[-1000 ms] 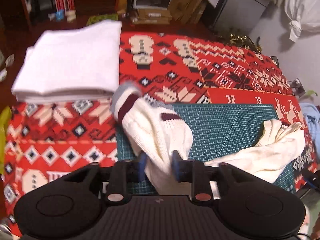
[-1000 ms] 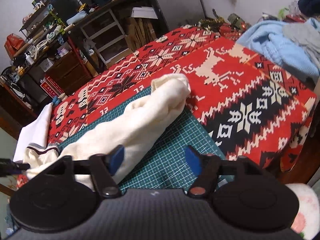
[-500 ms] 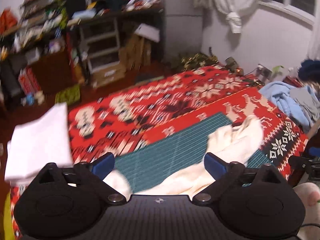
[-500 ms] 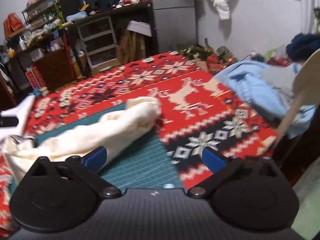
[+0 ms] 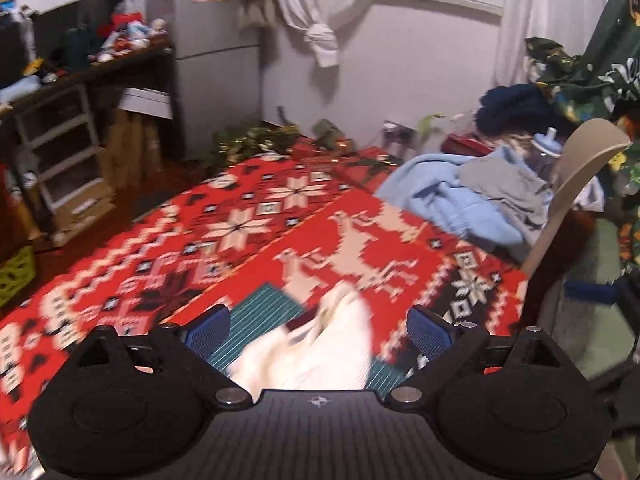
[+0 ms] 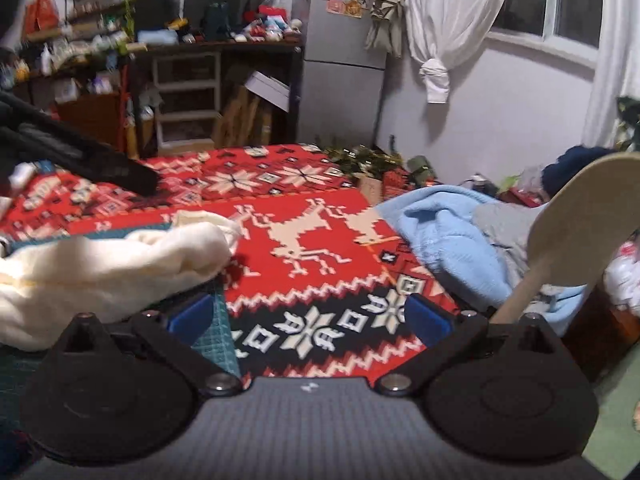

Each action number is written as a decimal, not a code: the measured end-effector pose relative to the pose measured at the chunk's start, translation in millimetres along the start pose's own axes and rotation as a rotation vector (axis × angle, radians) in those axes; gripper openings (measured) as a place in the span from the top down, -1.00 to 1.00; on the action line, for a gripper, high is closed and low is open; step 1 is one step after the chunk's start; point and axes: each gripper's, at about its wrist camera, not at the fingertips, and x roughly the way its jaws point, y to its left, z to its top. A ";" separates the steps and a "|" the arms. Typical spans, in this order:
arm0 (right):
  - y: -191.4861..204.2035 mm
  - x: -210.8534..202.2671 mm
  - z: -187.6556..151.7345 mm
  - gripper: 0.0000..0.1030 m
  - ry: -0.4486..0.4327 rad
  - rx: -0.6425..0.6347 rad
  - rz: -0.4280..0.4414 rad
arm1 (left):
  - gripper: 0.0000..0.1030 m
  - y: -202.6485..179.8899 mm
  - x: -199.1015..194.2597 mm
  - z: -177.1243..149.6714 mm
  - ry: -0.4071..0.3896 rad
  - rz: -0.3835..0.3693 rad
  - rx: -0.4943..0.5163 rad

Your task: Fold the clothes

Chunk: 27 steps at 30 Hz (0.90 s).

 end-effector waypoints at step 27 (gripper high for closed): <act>-20.3 26.7 -9.1 -0.99 0.078 0.256 0.157 | 0.90 38.3 -13.2 22.6 0.143 -0.037 0.038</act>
